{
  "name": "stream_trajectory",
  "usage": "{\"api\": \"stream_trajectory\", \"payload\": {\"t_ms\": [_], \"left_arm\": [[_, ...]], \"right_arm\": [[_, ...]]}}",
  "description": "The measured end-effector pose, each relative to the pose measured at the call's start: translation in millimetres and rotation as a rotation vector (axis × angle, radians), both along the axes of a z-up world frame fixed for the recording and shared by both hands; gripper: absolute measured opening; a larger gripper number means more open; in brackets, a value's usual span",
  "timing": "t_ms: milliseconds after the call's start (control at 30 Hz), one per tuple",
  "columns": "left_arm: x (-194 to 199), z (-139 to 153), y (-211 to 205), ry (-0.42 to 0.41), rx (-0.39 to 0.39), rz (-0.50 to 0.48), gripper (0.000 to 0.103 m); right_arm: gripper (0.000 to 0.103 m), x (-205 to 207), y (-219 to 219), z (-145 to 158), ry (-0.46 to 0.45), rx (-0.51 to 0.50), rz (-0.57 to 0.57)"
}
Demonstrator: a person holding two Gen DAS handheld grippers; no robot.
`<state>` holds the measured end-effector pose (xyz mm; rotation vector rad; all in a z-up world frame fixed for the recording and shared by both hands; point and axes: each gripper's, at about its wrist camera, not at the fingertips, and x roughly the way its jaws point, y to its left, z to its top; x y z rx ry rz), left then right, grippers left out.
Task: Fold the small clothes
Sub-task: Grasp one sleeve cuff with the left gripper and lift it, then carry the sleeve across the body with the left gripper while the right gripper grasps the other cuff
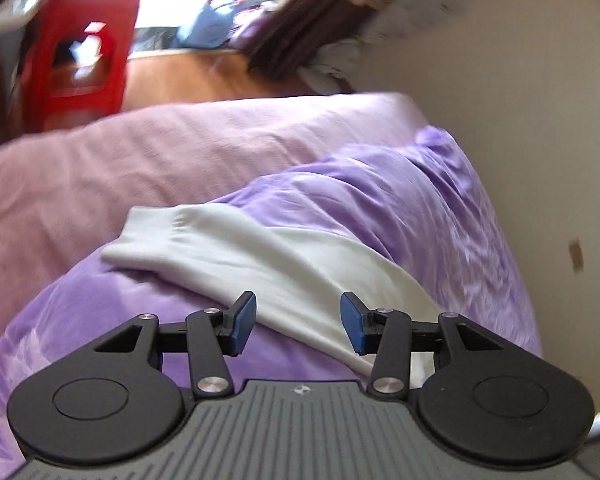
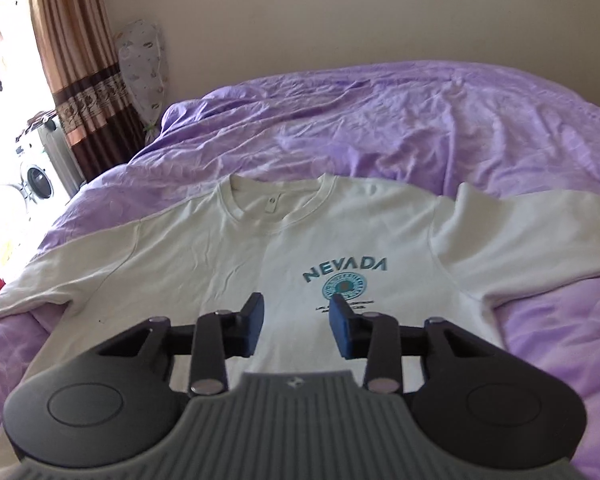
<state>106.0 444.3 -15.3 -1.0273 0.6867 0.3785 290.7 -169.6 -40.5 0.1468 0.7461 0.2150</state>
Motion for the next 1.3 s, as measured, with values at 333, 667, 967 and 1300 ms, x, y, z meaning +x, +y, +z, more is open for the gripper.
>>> {"api": "stream_trajectory", "payload": {"t_ms": [333, 667, 967, 1300], "left_arm": [[-26, -91, 63, -0.014, -0.291, 0.318, 0.052], [22, 20, 17, -0.096, 0.18, 0.218, 0.009], [112, 146, -185, -0.239, 0.711, -0.236, 0.009], [193, 54, -395, -0.263, 0.786, -0.769, 0.009]], "right_arm": [[0.034, 51, 20, -41, 0.098, -0.053, 0.062], [0.023, 58, 27, -43, 0.078, -0.068, 0.114], [0.018, 59, 17, -30, 0.085, -0.052, 0.095], [0.013, 61, -6, -33, 0.105, 0.01, 0.064]]}}
